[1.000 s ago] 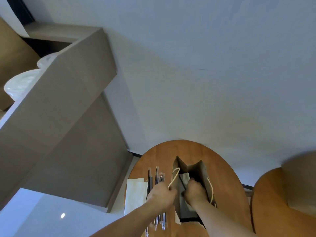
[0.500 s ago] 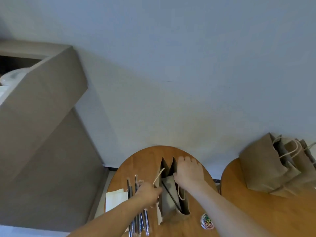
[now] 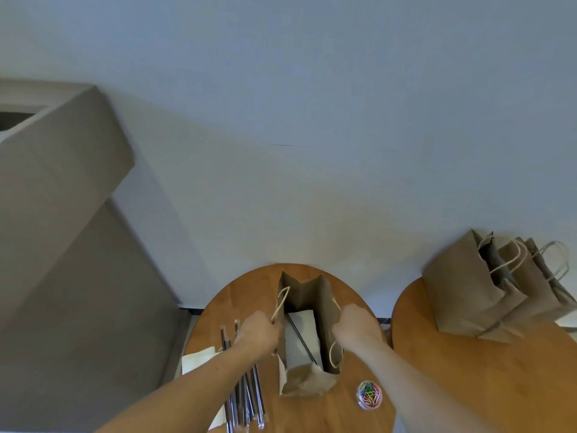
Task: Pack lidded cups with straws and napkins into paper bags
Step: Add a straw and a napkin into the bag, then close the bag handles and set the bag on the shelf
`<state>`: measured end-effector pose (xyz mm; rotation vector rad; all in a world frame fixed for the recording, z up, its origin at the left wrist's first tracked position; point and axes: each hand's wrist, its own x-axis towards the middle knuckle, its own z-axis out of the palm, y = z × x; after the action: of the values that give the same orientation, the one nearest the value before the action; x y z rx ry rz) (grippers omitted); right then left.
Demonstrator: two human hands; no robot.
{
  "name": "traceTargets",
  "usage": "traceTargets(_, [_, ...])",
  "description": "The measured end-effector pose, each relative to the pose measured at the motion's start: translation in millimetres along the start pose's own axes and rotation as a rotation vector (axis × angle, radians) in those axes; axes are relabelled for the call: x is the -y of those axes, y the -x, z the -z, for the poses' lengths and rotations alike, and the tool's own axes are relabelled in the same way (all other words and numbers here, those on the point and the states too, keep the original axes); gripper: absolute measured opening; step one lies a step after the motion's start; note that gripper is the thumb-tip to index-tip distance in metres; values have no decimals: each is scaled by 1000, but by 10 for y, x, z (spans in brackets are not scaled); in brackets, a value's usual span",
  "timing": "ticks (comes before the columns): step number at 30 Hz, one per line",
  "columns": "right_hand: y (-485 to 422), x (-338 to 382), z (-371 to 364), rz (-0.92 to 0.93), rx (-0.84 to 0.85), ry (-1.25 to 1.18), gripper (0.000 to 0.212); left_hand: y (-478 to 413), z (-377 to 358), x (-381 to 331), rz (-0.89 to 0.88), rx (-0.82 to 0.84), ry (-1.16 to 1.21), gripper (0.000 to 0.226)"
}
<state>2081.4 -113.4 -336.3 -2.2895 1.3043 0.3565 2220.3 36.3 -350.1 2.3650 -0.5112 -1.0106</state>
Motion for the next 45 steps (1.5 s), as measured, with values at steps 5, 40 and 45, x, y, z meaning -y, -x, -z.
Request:
traceTargets(5, [-61, -109, -70, 35, 59, -57, 24, -47, -128, 22, 38, 37, 9, 23])
traceTargets(40, [-580, -158, 1, 732, -184, 201, 38, -117, -209, -45, -172, 20, -332, 37])
traceTargets(45, [-623, -173, 10, 696, -182, 319, 22, -243, -79, -161, -242, -25, -354, 23])
